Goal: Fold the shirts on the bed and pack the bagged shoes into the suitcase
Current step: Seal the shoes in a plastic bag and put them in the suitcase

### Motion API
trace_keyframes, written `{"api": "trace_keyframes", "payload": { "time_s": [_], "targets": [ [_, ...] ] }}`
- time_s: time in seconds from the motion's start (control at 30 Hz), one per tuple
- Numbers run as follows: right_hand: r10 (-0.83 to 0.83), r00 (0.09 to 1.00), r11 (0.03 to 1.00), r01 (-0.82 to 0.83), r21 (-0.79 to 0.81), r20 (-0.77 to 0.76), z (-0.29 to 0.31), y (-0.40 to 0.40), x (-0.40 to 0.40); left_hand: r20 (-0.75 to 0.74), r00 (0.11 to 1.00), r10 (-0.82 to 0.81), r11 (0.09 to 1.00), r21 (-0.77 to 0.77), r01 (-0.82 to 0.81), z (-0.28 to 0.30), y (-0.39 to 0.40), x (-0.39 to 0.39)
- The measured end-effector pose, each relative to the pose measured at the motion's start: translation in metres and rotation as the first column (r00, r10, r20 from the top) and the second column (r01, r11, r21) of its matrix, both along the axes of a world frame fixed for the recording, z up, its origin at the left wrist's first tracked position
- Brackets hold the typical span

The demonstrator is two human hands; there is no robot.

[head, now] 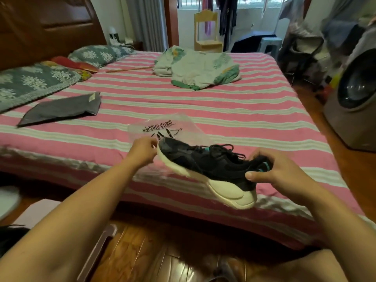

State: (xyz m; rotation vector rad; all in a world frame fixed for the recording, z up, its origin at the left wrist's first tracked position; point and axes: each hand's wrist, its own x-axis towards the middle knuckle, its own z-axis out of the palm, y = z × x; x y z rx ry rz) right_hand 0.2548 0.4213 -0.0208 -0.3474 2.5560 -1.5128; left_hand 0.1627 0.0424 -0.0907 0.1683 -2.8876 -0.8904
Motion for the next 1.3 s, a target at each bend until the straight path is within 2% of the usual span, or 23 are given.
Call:
{"api": "trace_keyframes", "payload": {
  "time_s": [0.07,0.13,0.33,0.47,0.57,0.63,0.7,0.83,0.97,1.1,1.2,1.3],
  "targets": [
    [0.011,1.0,0.997,-0.01,0.082,-0.012,0.002,-0.008,0.002,0.014,1.0,0.028,0.987,0.158,-0.03,0.017,0.003,-0.004],
    [0.012,0.999,0.988,-0.006,0.154,-0.039,0.008,-0.015,0.003,-0.018,1.0,0.01,0.984,0.18,-0.007,0.03,0.007,-0.006],
    [-0.076,0.98,0.968,0.117,0.224,-0.184,0.027,-0.044,0.009,-0.21,0.97,-0.126,0.988,-0.111,0.104,0.053,0.026,0.003],
    [-0.149,0.951,0.935,0.224,0.274,-0.269,0.032,-0.066,0.013,-0.226,0.931,-0.286,0.93,-0.298,0.213,0.063,0.043,0.018],
    [-0.19,0.922,0.879,0.312,0.359,-0.338,0.032,-0.072,0.015,-0.272,0.911,-0.309,0.927,-0.301,0.225,0.068,0.043,0.03],
    [-0.137,0.905,0.822,0.33,0.464,-0.402,0.027,-0.076,0.016,-0.325,0.897,-0.299,0.94,-0.265,0.217,0.068,0.042,0.036],
    [-0.053,0.902,0.809,0.29,0.512,-0.428,0.019,-0.085,0.02,-0.354,0.89,-0.285,0.953,-0.2,0.226,0.066,0.043,0.038],
    [0.0,0.905,0.873,0.207,0.441,-0.426,0.003,-0.114,0.028,-0.36,0.882,-0.304,0.953,-0.111,0.283,0.061,0.056,0.042],
    [-0.116,0.89,0.881,0.297,0.368,-0.44,-0.011,-0.127,0.017,-0.444,0.83,-0.338,0.941,-0.125,0.316,0.06,0.048,0.057],
    [-0.18,0.852,0.854,0.383,0.351,-0.492,-0.028,-0.133,0.009,-0.453,0.791,-0.411,0.909,-0.142,0.391,0.058,0.032,0.076],
    [-0.211,0.813,0.866,0.413,0.281,-0.543,-0.043,-0.148,0.011,-0.531,0.791,-0.304,0.952,-0.194,0.236,0.047,0.027,0.083],
    [-0.246,0.79,0.872,0.433,0.227,-0.562,-0.056,-0.161,0.012,-0.498,0.842,-0.207,0.925,-0.381,0.002,0.031,0.034,0.091]
  ]
}}
